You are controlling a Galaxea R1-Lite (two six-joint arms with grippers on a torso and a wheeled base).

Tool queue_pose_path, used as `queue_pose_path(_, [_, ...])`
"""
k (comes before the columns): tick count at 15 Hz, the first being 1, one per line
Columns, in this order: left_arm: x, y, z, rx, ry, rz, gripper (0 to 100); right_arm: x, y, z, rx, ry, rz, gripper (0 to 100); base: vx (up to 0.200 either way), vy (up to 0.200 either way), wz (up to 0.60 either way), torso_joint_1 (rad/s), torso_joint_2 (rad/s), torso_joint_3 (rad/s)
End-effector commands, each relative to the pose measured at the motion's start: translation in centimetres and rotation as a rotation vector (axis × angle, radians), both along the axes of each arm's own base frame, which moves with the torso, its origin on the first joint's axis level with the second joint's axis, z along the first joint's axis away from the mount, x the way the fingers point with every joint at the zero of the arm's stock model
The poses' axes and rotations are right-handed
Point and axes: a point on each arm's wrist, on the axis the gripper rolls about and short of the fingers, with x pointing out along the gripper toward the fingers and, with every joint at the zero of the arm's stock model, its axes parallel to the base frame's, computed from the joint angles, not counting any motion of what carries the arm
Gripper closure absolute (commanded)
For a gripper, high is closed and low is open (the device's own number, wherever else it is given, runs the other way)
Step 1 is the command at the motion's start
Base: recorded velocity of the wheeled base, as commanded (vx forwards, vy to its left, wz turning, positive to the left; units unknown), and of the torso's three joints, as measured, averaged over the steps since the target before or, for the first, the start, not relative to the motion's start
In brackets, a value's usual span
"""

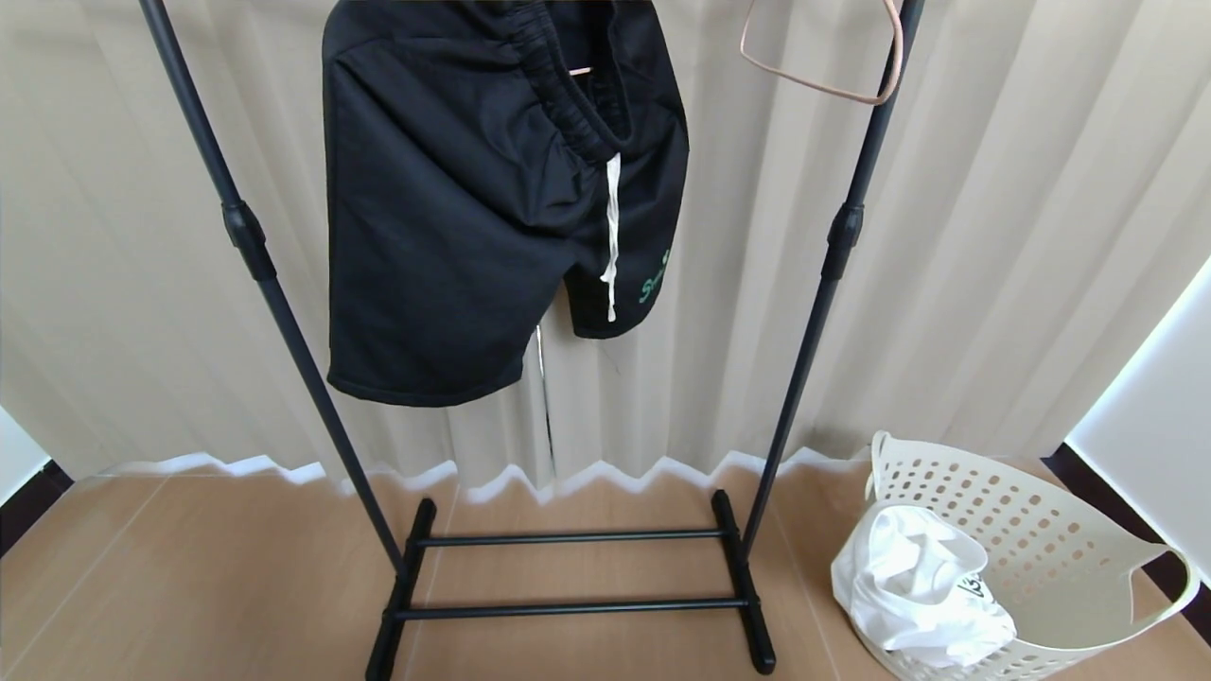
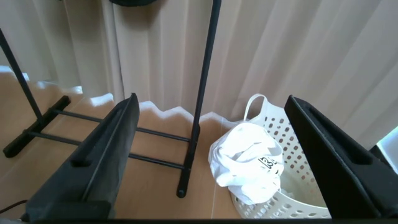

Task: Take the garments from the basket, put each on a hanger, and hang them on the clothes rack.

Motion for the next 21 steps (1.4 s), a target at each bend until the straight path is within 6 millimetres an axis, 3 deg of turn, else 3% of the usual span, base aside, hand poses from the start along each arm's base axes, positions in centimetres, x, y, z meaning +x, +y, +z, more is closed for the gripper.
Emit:
queue_pose_path(1, [0.01,0.00,0.00,0.000,0.002,0.000,0,0.01,0.00,0.00,-0.001,0.001,0.000,0,0.000,0.000,-0.60,0.002,0.04,0.041])
queue_pose_path(7, [0.01,0.00,-0.01,0.001,0.003,0.001,0,0.01,0.00,0.00,-0.001,0.001,0.000,0,0.000,0.000,-0.60,0.002,0.00,0.010])
queue_pose_path(11, [0.01,0.00,-0.01,0.001,0.003,0.001,0,0.01,0.00,0.00,0.001,0.001,-0.001,0,0.000,-0.150,0.00,0.002,0.00,0.002])
queue_pose_path(13, [0.00,0.00,-0.02,0.000,0.002,0.000,0,0.01,0.00,0.00,0.001,0.001,-0.001,0,0.200,-0.200,0.00,0.002,0.00,0.005])
queue_pose_path(19, [0.01,0.00,0.00,-0.003,0.002,0.002,0,0.01,0.00,0.00,-0.001,0.001,-0.001,0,0.200,0.000,0.00,0.002,0.00,0.004])
queue_pose_path(21, [0.01,0.01,0.00,-0.003,0.002,0.003,0,0.01,0.00,0.00,-0.001,0.001,-0.001,0,0.000,0.000,0.00,0.000,0.00,0.000])
